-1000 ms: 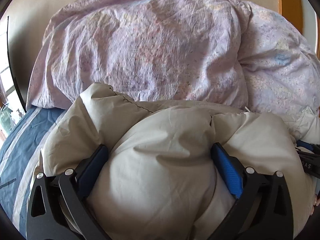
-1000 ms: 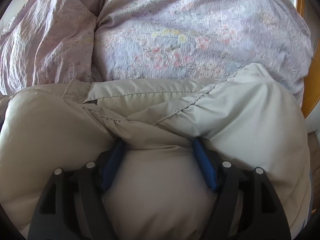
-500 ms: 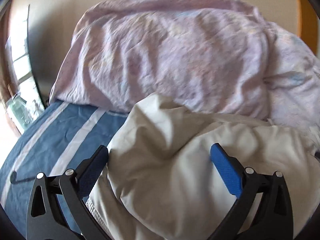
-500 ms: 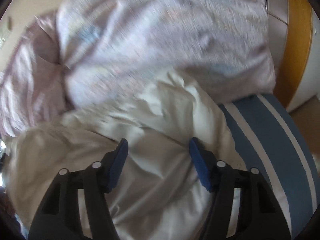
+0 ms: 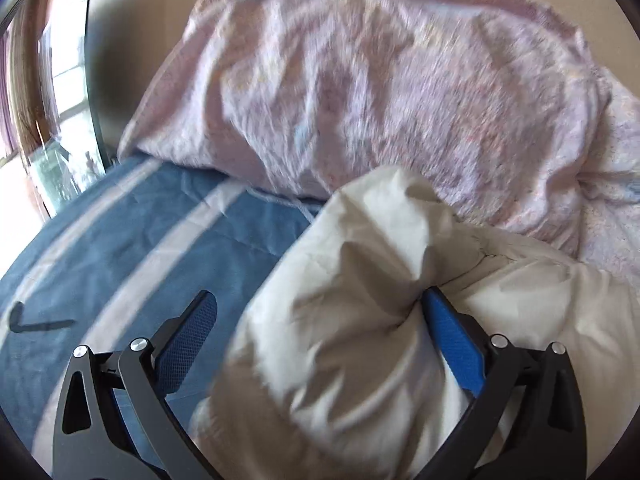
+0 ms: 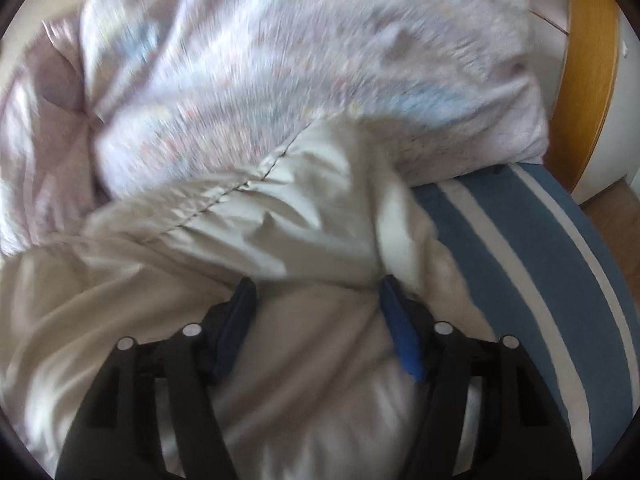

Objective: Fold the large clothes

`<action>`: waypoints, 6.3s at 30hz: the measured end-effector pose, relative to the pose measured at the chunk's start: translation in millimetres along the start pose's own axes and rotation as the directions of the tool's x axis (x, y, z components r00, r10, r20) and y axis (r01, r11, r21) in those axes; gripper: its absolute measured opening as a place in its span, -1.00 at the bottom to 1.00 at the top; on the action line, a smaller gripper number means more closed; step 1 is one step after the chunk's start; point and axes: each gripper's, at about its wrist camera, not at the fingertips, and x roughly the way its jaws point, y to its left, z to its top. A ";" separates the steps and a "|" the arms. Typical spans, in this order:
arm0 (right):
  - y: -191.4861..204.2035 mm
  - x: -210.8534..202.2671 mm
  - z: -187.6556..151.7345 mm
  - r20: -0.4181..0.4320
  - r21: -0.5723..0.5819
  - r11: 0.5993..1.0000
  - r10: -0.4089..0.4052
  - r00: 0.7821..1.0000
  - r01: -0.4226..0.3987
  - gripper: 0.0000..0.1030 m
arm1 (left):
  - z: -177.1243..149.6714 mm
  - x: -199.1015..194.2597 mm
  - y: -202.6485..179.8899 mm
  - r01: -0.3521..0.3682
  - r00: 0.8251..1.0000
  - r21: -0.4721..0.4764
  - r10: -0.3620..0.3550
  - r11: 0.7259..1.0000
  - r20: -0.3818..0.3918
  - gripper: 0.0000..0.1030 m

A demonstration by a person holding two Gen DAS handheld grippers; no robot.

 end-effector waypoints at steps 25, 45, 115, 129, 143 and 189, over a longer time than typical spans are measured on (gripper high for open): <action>-49.1 -8.6 -26.3 -0.071 0.237 0.964 0.140 0.988 -0.120 0.19 | -7.5 20.7 47.7 0.014 0.993 -0.178 -0.036 0.984 -0.116 0.97; -113.4 -55.9 -88.8 -0.088 0.663 0.715 0.372 0.924 -0.224 0.33 | -66.2 -67.9 118.5 0.277 0.888 -0.449 -0.405 0.850 -0.218 0.97; -86.9 -121.3 -143.2 0.065 0.491 0.771 0.432 0.900 -0.406 -0.49 | -112.3 -104.7 143.7 0.449 0.792 -0.695 -0.611 0.562 0.017 -0.61; -88.0 -146.3 -179.6 0.003 0.411 0.876 0.276 0.961 -0.253 -0.17 | -151.0 -122.3 161.6 0.401 0.819 -0.707 -0.574 0.583 -0.009 -0.45; -30.9 -206.2 -144.0 0.236 0.069 0.997 -0.039 0.971 0.023 0.29 | -150.3 -132.1 156.5 0.362 0.890 -0.602 -0.456 0.712 -0.003 0.47; 173.6 -78.0 -169.2 0.038 -0.513 0.858 -0.019 0.999 0.036 0.53 | -136.6 -102.3 125.0 0.357 0.884 -0.589 -0.465 0.725 -0.036 0.63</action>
